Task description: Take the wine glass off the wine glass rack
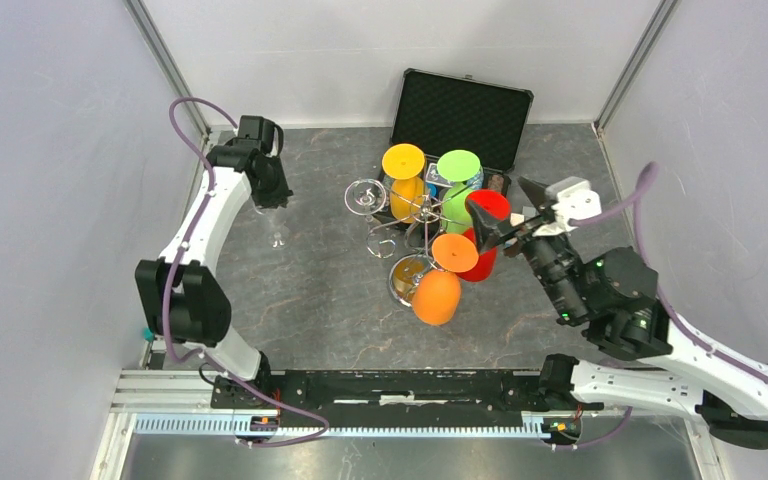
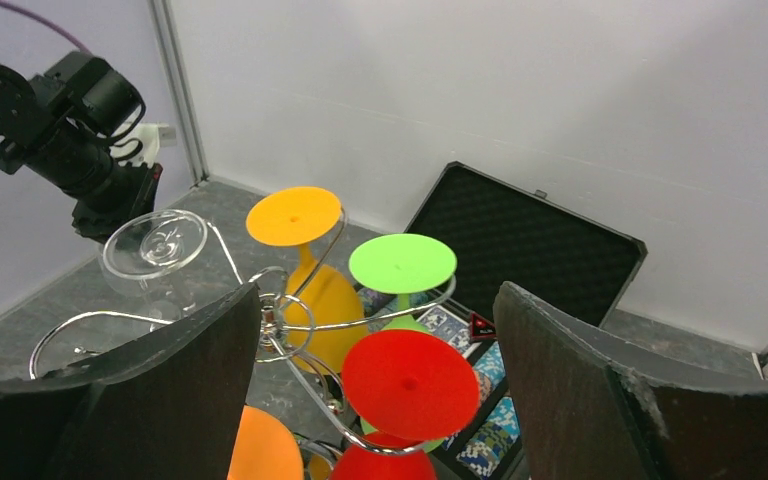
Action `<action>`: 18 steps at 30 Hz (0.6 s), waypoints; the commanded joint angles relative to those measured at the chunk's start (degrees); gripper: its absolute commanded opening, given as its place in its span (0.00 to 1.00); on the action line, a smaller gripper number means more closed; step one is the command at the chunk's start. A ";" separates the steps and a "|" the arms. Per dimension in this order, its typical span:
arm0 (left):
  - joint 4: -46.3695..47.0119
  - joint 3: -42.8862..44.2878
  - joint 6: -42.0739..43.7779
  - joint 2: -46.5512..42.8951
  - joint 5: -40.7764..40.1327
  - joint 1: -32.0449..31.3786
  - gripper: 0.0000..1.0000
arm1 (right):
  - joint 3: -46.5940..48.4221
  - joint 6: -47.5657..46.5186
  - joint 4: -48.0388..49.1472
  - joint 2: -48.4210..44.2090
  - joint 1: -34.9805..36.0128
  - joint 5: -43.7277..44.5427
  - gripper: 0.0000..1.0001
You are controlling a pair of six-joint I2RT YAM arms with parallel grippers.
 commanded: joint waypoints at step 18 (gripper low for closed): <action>-1.04 15.66 5.34 7.76 5.15 4.74 0.35 | -1.51 3.81 -5.47 -3.31 -0.16 2.76 0.91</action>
